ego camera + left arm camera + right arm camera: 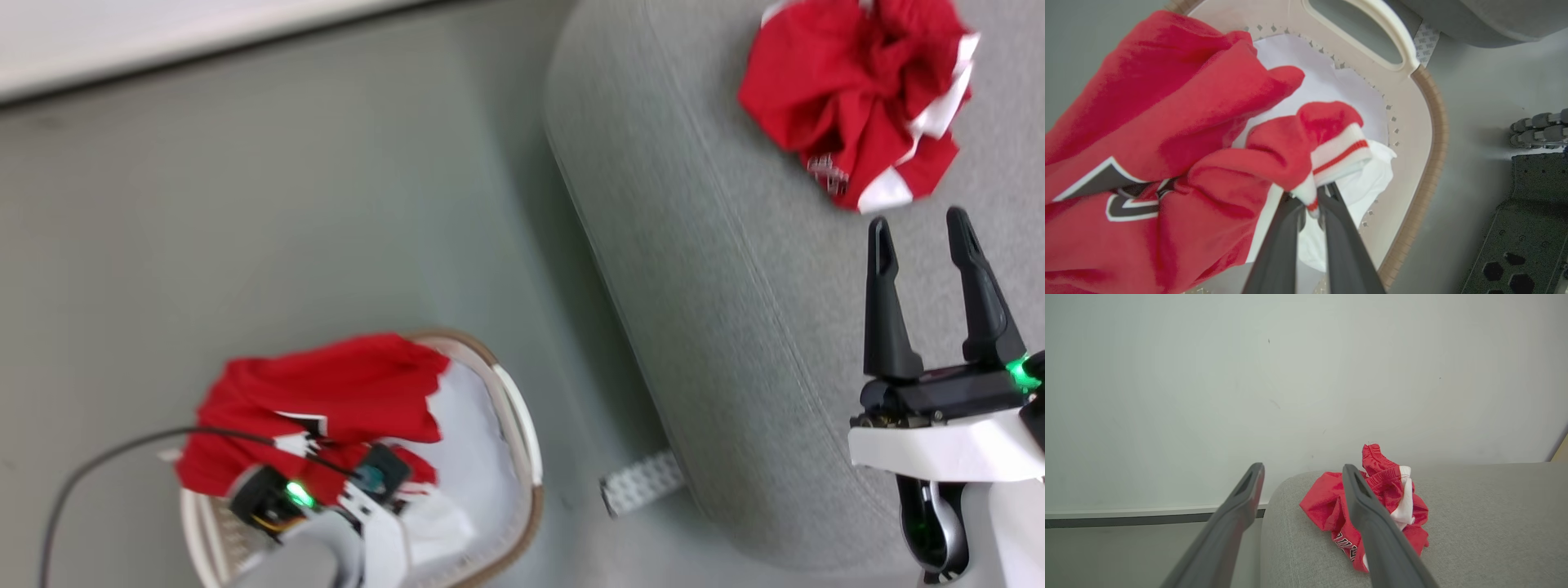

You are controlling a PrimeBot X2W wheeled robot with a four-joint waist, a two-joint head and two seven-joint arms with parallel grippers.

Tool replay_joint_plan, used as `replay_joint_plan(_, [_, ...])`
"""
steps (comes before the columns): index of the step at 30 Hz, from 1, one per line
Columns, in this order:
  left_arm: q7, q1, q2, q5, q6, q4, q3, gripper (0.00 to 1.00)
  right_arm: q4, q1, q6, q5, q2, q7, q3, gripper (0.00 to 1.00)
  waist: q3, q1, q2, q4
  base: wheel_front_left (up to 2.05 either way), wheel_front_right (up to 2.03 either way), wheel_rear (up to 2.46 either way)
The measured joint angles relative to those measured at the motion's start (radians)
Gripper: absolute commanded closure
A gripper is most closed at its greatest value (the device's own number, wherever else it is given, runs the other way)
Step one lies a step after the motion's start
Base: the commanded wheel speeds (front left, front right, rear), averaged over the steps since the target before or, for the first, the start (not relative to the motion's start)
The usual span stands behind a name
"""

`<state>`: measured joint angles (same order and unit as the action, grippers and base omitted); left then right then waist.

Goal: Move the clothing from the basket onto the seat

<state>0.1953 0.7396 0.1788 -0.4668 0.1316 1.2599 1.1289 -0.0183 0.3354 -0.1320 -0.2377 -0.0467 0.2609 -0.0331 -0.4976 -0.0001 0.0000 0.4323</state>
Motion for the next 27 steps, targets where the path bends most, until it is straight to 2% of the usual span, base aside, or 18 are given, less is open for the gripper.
replay_joint_plan(12, [0.062,-0.036,-0.077,-0.13,0.0,-0.081,-0.029,1.0,-0.034,-0.065,0.0,0.067,0.0,0.0,0.052,0.0,0.218,-0.0003,0.0,-0.115,0.0,0.0,0.0])
replay_joint_plan(16, [0.066,-0.032,-0.078,-0.153,-0.001,-0.134,-0.069,1.0,-0.043,-0.088,0.0,0.076,0.0,0.0,0.066,0.0,0.274,-0.0002,0.0,-0.157,0.0,0.0,0.0])
replay_joint_plan(27, [0.068,-0.07,-0.027,-0.123,-0.06,-0.415,-0.235,1.0,-0.074,-0.139,0.0,0.095,0.0,0.0,0.074,0.0,0.413,-0.0002,0.0,-0.24,0.0,0.0,0.0])
